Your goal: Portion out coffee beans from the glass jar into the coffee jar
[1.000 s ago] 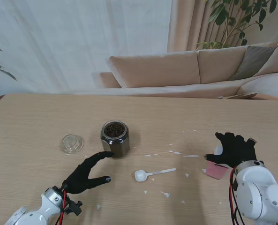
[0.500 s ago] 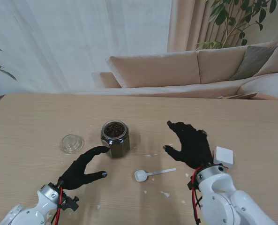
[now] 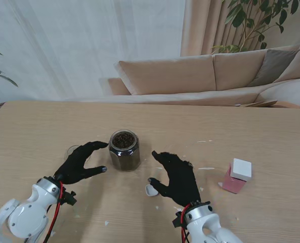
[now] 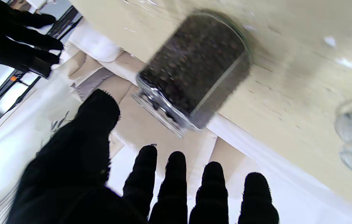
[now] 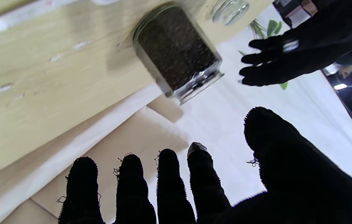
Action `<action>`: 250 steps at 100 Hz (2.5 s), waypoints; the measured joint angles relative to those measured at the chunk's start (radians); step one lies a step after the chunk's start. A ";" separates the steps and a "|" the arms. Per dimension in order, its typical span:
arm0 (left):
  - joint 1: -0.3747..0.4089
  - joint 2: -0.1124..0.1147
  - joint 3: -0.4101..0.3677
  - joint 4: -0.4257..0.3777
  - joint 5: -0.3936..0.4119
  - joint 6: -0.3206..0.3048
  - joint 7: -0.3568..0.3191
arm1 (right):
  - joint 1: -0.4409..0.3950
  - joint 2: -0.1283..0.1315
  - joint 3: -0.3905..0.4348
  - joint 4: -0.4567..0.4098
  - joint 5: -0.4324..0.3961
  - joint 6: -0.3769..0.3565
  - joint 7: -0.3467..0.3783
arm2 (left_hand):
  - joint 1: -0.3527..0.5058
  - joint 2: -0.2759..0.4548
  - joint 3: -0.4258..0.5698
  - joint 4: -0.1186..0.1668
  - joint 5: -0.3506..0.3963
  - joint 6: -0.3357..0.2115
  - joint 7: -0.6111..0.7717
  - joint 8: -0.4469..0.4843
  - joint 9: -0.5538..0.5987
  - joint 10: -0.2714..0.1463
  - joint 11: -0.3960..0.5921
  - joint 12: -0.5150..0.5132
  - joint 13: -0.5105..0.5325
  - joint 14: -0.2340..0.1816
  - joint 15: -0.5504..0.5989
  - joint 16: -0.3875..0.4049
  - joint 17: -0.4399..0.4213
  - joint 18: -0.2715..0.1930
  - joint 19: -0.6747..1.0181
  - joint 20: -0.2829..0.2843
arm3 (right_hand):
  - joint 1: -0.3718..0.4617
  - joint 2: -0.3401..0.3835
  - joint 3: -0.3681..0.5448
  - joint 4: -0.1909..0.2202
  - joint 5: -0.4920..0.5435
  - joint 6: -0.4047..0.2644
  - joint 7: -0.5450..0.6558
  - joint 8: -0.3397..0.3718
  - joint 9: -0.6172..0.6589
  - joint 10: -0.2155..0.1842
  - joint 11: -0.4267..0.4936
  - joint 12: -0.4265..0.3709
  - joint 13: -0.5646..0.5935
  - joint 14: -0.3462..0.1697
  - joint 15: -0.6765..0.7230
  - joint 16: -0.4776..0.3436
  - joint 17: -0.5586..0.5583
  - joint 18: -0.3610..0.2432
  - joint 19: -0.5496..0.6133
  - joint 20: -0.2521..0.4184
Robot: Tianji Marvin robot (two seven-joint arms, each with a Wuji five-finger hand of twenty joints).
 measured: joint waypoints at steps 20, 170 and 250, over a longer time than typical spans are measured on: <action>-0.089 0.004 0.022 0.040 0.064 0.091 0.019 | -0.012 -0.013 -0.044 0.061 0.045 -0.070 -0.091 | 0.000 0.025 -0.015 0.000 0.000 -0.003 0.000 0.000 0.000 -0.011 0.000 0.000 0.000 0.000 0.000 0.000 0.009 0.000 0.001 0.002 | 0.022 0.061 -0.001 0.026 0.001 -0.025 0.000 -0.002 0.000 -0.013 -0.013 -0.004 0.000 0.000 -0.001 0.000 0.000 0.000 -0.013 0.008; -0.328 0.043 0.161 0.326 0.438 0.456 -0.014 | 0.024 -0.050 0.001 0.183 0.235 -0.257 -0.099 | 0.011 0.012 0.044 0.020 0.009 -0.030 0.098 0.130 0.010 -0.042 0.088 0.098 0.057 -0.002 0.194 0.126 0.179 -0.012 0.237 0.270 | -0.061 0.036 -0.085 -0.028 -0.014 -0.074 0.095 0.025 0.009 -0.032 0.024 0.013 0.021 0.000 0.012 0.042 0.027 0.012 -0.012 0.119; -0.352 0.042 0.213 0.374 0.451 0.449 0.060 | 0.024 -0.052 0.000 0.183 0.260 -0.264 -0.091 | 0.134 -0.038 0.079 -0.027 0.064 0.010 0.260 0.203 0.121 0.053 0.221 0.203 0.265 0.123 0.565 0.370 0.418 -0.038 1.098 0.149 | -0.059 0.036 -0.088 -0.028 -0.014 -0.074 0.094 0.036 0.009 -0.032 0.024 0.013 0.021 0.000 0.012 0.042 0.038 0.012 0.007 0.152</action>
